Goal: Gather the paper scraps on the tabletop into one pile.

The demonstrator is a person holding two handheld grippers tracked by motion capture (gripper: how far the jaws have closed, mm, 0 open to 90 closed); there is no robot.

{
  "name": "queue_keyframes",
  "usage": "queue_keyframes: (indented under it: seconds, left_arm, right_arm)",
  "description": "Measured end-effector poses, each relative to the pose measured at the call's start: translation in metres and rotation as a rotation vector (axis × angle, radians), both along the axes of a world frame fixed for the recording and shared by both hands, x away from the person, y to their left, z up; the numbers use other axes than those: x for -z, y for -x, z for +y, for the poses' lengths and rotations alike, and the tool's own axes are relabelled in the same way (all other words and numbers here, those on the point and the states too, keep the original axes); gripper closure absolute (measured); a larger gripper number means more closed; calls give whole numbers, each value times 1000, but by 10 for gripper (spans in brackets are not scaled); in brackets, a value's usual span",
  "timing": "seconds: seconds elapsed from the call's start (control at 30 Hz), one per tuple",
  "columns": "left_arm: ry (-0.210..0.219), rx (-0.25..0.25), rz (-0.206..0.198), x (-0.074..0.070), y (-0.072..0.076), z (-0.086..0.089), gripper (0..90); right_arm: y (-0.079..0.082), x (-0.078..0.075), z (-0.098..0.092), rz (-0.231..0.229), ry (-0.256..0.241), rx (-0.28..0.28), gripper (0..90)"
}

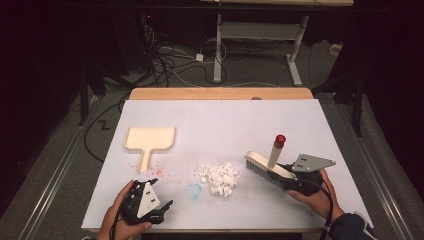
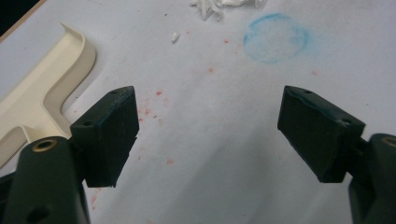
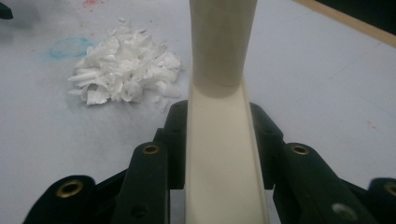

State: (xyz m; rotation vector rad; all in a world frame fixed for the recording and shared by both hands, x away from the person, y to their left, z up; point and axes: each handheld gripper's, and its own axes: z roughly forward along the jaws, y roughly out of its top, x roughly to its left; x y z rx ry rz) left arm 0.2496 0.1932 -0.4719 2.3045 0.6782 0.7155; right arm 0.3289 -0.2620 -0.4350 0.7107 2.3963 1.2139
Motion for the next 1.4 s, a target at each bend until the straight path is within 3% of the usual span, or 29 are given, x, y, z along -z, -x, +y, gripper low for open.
queue_keyframes:
  seconds: [0.23,0.47,0.67,0.8,0.93,1.1,1.4]
  left_arm:
    - [-10,5,6,1,-1,-2,196]
    - [-14,13,12,1,-1,-4,197]
    - [-12,17,2,1,0,-4,197]
    - [-15,16,1,1,0,-3,197]
    - [-12,16,-3,0,1,-3,196]
    - [-8,6,-4,0,0,-2,193]
    - [3,-15,-19,-2,2,0,192]
  right_arm:
    - [-7,1,16,23,-3,28,681]
    - [-9,7,60,36,-41,90,681]
    - [-7,10,93,36,-90,77,681]
    - [-3,7,101,12,-77,61,681]
    - [-4,1,88,-22,-50,96,681]
    - [-5,-12,57,-40,-90,130,681]
    - [8,-29,6,-29,-104,129,681]
